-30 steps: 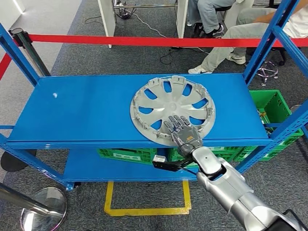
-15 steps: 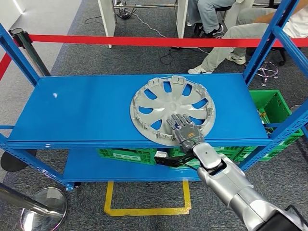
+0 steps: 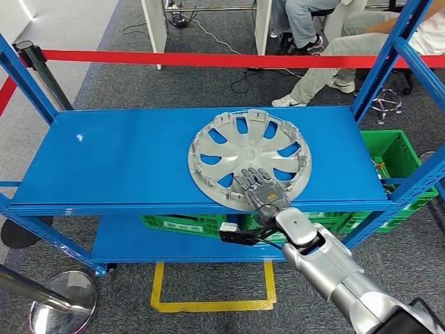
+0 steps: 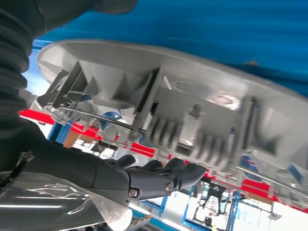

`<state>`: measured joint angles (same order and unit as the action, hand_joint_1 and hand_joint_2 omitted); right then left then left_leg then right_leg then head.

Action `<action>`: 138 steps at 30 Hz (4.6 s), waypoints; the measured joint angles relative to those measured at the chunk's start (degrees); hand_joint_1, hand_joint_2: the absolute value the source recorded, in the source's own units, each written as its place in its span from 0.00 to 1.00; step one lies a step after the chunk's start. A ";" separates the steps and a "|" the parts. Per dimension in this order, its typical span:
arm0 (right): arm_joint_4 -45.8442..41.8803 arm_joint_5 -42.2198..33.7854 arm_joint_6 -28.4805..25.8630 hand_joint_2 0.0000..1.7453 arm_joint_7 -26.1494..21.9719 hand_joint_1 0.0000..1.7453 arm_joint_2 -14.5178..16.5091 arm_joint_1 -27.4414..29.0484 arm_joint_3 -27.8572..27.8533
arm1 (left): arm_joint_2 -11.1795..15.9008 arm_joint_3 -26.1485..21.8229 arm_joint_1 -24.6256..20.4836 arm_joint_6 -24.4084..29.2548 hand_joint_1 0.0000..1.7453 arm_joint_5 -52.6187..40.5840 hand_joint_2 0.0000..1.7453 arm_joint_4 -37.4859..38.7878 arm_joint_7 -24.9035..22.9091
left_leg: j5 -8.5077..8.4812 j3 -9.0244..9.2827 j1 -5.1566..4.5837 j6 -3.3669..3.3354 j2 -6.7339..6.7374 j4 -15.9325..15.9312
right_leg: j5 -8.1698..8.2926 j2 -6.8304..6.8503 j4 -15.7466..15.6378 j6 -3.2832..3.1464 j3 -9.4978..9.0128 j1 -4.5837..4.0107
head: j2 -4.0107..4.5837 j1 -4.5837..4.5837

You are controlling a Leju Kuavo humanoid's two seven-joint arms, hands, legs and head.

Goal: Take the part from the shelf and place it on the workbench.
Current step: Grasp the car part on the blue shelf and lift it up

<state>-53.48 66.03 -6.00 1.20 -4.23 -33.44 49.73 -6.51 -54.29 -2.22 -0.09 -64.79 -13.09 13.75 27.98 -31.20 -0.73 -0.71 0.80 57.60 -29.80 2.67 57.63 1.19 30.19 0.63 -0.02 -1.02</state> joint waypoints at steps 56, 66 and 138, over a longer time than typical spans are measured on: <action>9.97 -2.02 -4.44 1.00 0.20 1.00 5.78 -1.55 -0.01 | -0.46 0.00 -0.12 -0.36 0.00 1.47 0.00 -0.39 0.04 | -0.07 0.07 0.00 0.01 0.00 0.00 | 0.09 -0.06 0.00 -0.01 -0.05 0.00 | 0.00 0.01; 12.74 -1.43 -6.18 1.00 -0.51 1.00 6.77 -2.45 0.02 | -0.46 0.00 -0.25 -0.29 0.00 1.96 0.00 -0.39 0.04 | -0.12 0.23 0.01 0.05 0.03 0.00 | 0.16 -0.14 0.00 -0.03 -0.17 0.00 | 0.00 0.01; -38.40 5.71 -13.84 1.00 -1.81 1.00 0.82 3.30 0.08 | -0.13 3.89 0.00 7.85 0.00 0.89 1.00 -0.85 -0.28 | -0.24 -0.30 0.01 0.00 0.03 0.00 | 0.26 -0.12 0.00 -0.04 0.32 -0.02 | 0.00 0.02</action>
<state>-91.89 71.74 -19.84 -0.61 -3.42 -30.14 49.81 -6.64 -50.40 -2.22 7.76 -63.91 -13.94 13.46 27.74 -31.50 -0.72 -0.71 0.83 57.60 -29.53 2.54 57.63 1.16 30.51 0.62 -0.02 -1.01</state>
